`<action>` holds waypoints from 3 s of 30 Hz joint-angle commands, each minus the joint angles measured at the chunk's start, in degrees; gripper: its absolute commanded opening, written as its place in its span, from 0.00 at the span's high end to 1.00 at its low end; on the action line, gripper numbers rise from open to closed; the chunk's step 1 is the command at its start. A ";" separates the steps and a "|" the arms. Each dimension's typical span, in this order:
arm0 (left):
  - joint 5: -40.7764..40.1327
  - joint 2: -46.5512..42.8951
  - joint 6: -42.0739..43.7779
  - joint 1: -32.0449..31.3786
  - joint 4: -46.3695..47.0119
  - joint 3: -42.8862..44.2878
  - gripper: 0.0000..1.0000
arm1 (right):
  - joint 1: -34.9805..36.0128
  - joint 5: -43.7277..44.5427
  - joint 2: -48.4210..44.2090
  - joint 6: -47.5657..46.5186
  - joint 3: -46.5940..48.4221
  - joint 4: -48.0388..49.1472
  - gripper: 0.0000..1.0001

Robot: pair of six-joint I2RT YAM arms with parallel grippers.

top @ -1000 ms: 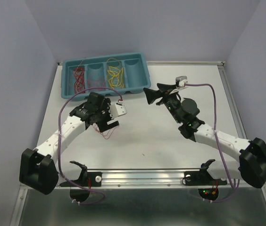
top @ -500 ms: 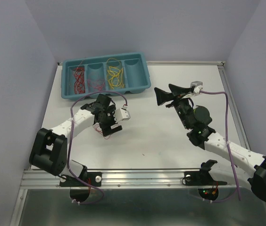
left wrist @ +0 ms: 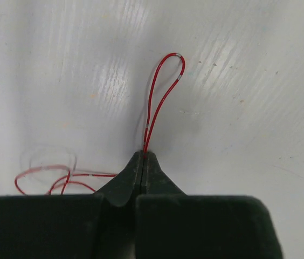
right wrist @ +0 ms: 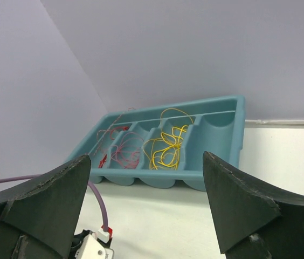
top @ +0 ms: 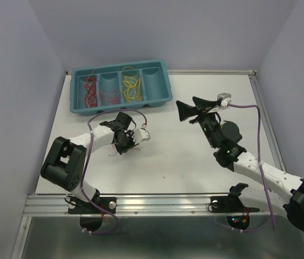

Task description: Untangle the cables

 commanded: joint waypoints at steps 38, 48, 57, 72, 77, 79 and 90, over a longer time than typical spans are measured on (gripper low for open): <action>-0.17 40.53 -36.97 36.57 5.46 68.64 1.00 | -0.35 -1.30 4.17 0.62 1.10 2.26 0.11; -7.91 39.04 -37.76 36.57 9.15 64.78 0.94 | -0.26 -1.39 4.08 0.62 1.01 2.26 0.11; -6.51 32.99 -36.71 36.57 7.13 64.34 0.46 | -0.26 -1.82 4.61 0.89 1.45 2.35 0.11; -4.49 7.19 -36.00 36.04 12.89 46.26 0.01 | -0.35 -3.06 5.14 -0.43 1.89 2.00 0.00; -3.53 -12.34 -37.50 36.21 27.49 20.21 0.01 | -0.35 0.20 -3.79 -0.86 -2.76 1.91 0.00; -3.96 -22.71 -38.03 36.21 34.27 12.69 0.01 | -0.26 0.11 -7.41 -2.36 -5.66 0.95 0.00; 2.90 -50.77 -35.22 36.13 42.55 -20.82 0.01 | -0.35 7.14 -30.18 -1.14 -17.17 -17.15 0.00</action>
